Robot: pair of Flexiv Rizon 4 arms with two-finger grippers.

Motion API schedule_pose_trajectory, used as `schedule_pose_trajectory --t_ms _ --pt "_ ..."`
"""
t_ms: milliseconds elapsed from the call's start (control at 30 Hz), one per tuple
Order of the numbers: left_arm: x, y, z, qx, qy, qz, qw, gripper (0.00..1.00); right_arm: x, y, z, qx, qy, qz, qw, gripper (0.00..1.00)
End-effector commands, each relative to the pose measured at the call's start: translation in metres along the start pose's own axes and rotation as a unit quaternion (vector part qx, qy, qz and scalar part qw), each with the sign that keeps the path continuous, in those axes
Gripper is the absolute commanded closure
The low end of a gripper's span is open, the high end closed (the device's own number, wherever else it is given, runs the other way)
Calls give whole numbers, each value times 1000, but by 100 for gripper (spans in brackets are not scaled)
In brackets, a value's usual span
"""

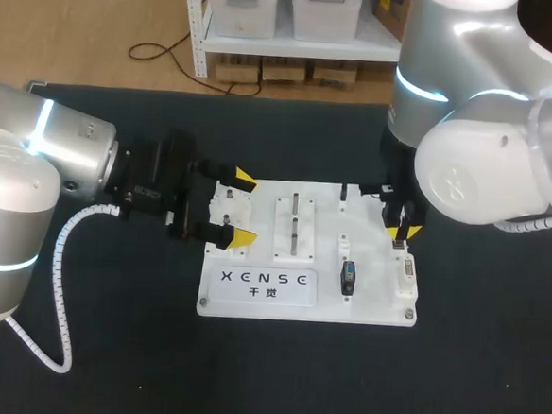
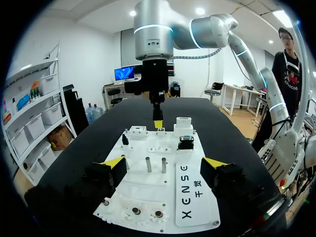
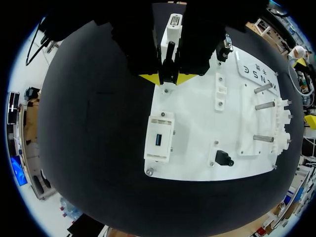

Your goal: Insert the Ethernet cable into its matching sockets.

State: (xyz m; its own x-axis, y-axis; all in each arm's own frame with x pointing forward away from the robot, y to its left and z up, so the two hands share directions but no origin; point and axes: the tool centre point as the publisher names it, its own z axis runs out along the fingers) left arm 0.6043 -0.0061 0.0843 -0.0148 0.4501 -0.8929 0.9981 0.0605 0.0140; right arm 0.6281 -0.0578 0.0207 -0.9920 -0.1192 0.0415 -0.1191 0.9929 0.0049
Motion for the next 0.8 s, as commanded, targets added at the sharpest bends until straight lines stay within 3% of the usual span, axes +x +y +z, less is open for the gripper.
schedule_pose_trajectory --t_ms 33,733,767,800 --pt "2 0 0 -2 -3 2 1000 0 -1 0 7 -1 4 1 1000 100" --pt "2 0 0 -2 -3 2 1000 0 -1 -1 19 9 6 1 1000 100" --pt "2 0 0 -2 -3 2 1000 0 -1 -1 15 8 -3 -1 1000 85" --pt "2 0 0 -2 -3 2 1000 0 -1 -1 12 6 -9 -3 1000 18"
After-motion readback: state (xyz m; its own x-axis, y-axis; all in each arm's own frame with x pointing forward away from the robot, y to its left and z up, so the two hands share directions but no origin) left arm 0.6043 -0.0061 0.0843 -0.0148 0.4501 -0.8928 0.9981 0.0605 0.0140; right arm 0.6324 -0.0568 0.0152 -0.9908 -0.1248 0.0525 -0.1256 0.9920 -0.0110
